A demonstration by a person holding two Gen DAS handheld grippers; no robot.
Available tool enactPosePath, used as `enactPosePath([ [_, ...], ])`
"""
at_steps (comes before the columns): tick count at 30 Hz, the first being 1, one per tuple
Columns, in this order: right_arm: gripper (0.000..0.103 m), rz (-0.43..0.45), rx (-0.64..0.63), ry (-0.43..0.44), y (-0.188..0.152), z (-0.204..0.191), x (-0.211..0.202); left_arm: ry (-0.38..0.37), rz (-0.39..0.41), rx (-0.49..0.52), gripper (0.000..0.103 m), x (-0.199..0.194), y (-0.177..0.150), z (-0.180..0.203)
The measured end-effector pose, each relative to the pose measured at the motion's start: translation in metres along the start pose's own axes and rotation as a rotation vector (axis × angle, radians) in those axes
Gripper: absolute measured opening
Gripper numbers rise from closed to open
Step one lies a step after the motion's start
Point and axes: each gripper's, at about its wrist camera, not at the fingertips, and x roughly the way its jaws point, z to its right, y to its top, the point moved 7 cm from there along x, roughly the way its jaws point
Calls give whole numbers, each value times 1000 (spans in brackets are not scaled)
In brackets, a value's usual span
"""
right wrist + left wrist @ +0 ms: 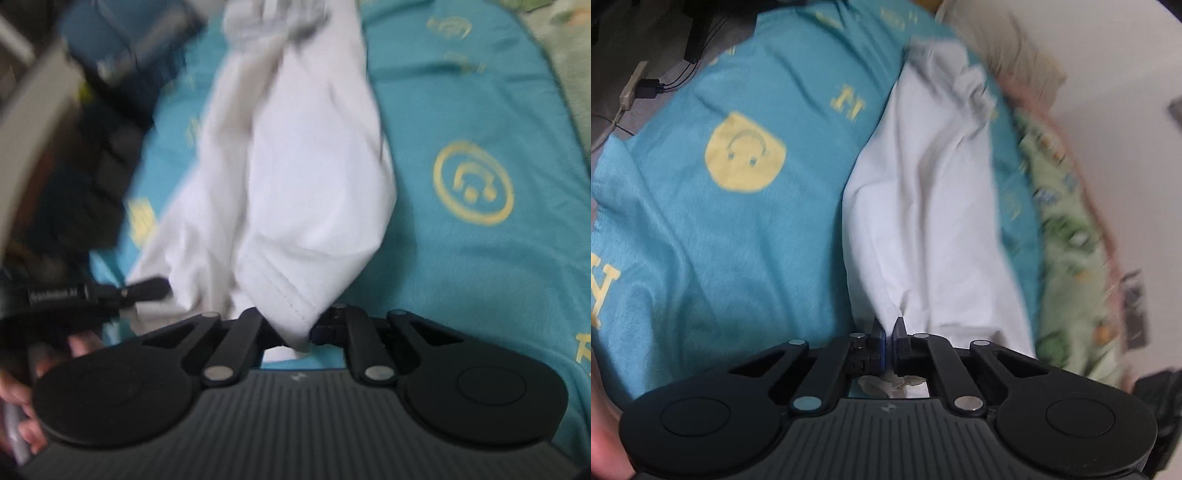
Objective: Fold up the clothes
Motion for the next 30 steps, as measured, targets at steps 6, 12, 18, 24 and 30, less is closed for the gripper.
enactPosePath([
  [6,8,282,-14,56,71,-41,-101,-143,231,39,3,-85,57,88],
  [12,8,464,-45,111,109,-78,-193,-203,334,75,3,-152,70,155],
  [18,8,454,-31,136,61,-64,-209,-156,292,125,3,-187,9,151],
  [24,8,408,-21,148,-12,-40,-204,-123,218,142,3,-194,-46,120],
  [30,8,401,-1,128,-3,-30,-184,-67,235,206,3,-161,-33,111],
])
